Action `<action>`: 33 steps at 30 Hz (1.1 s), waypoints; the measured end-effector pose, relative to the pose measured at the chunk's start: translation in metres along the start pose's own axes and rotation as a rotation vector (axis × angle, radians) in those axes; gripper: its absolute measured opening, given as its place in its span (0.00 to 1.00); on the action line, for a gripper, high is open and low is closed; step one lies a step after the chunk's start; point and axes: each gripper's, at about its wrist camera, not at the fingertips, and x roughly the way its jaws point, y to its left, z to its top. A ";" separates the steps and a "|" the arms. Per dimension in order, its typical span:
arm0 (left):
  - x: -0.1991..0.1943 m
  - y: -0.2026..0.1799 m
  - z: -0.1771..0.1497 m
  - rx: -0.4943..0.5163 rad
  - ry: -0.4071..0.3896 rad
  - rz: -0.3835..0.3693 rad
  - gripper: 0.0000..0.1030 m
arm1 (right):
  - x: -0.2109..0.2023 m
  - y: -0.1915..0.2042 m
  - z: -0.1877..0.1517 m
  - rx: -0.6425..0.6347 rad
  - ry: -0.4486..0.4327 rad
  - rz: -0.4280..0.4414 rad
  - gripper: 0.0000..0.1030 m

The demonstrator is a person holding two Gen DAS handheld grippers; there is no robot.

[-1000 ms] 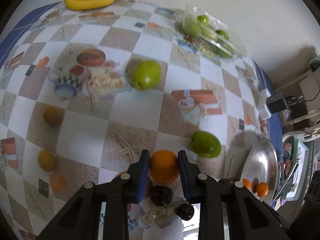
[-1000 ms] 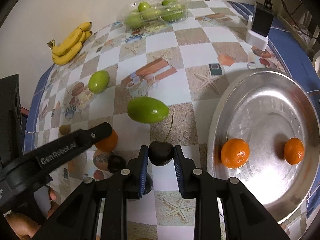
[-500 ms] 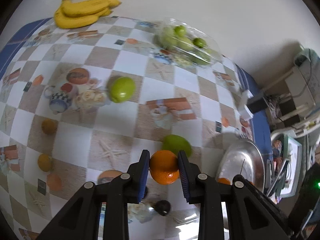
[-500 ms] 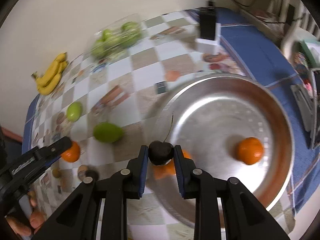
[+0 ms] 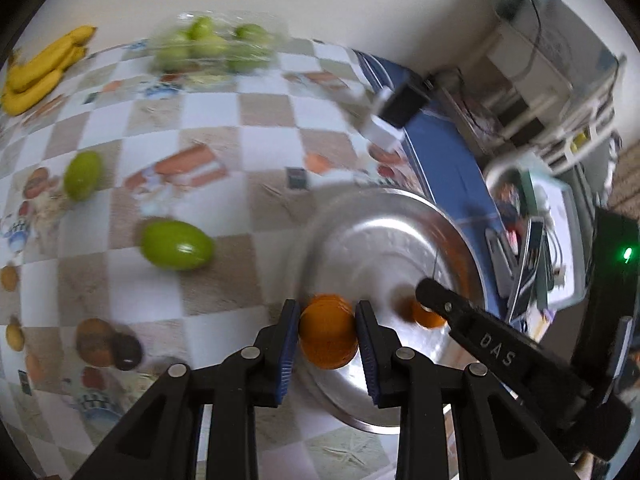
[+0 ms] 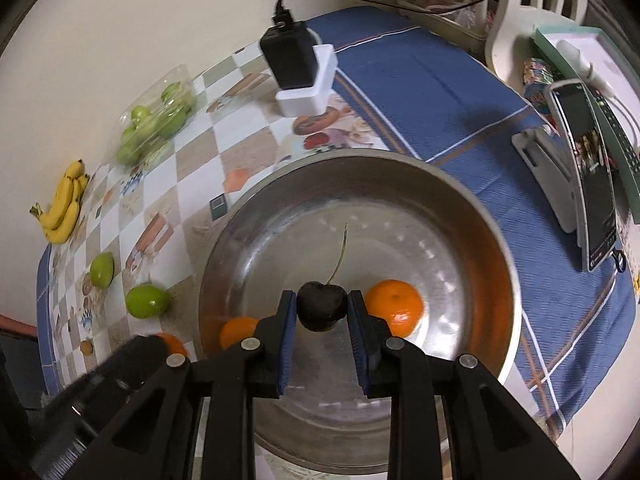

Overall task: Organize fruits
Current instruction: 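Carry the cherry and orange over the steel plate and open both grippers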

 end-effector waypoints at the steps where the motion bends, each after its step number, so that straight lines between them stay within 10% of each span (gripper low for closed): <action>1: 0.004 -0.003 -0.001 0.007 0.007 0.003 0.30 | 0.000 -0.002 0.000 0.004 -0.001 0.003 0.26; 33: 0.021 -0.006 -0.006 0.014 0.060 0.000 0.31 | 0.010 0.005 -0.001 -0.020 0.024 0.036 0.28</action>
